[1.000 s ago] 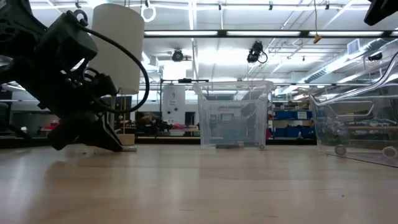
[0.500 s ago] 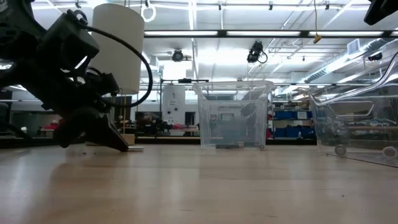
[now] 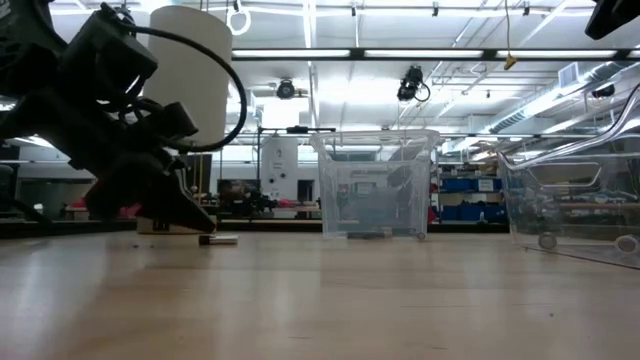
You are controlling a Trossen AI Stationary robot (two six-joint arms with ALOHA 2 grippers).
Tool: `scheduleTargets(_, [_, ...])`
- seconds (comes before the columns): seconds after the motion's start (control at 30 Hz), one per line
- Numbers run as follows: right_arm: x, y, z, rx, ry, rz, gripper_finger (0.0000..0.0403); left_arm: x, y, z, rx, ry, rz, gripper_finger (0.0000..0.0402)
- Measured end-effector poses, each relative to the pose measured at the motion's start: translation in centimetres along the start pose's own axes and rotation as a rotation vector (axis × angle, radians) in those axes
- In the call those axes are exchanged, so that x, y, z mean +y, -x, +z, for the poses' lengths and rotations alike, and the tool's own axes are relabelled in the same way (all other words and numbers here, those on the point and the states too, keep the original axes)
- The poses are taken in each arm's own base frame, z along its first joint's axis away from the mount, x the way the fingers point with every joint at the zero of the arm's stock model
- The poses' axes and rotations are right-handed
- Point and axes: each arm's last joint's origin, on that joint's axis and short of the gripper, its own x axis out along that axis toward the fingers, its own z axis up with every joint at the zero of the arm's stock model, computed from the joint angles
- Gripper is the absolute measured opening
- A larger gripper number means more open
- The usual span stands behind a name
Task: Sort batteries
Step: Put the silver battery into the bottom transparent bin
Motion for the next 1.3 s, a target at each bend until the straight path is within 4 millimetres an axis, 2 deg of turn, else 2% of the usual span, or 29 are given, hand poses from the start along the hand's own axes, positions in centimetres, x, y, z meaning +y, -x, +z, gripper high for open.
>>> scheduleTargets(0.17, [0.0, 0.0, 0.0, -0.002, 0.000, -0.001, 0.0080, 0.0, 0.0, -0.1, 0.018, -0.007, -0.022, 0.0030])
scheduleTargets(0.47, [0.0, 0.0, 0.0, -0.012, 0.000, -0.012, 0.0080, 0.1, -0.1, -0.3, 0.025, -0.016, 0.016, 0.0119])
scheduleTargets(0.57, [0.0, 0.0, 0.0, -0.012, 0.002, -0.012, 0.0080, 0.1, -0.3, -0.8, 0.048, -0.028, 0.022, 0.0135])
scheduleTargets(1.03, [0.1, 0.0, 0.1, -0.027, 0.014, -0.009, 0.0080, 0.0, -1.1, -2.0, 0.050, 0.008, 0.055, 0.0131])
scheduleTargets(1.3, [0.1, 0.0, 0.2, -0.031, 0.014, -0.004, 0.0080, -0.1, -1.1, -2.0, 0.052, 0.009, 0.050, 0.0077])
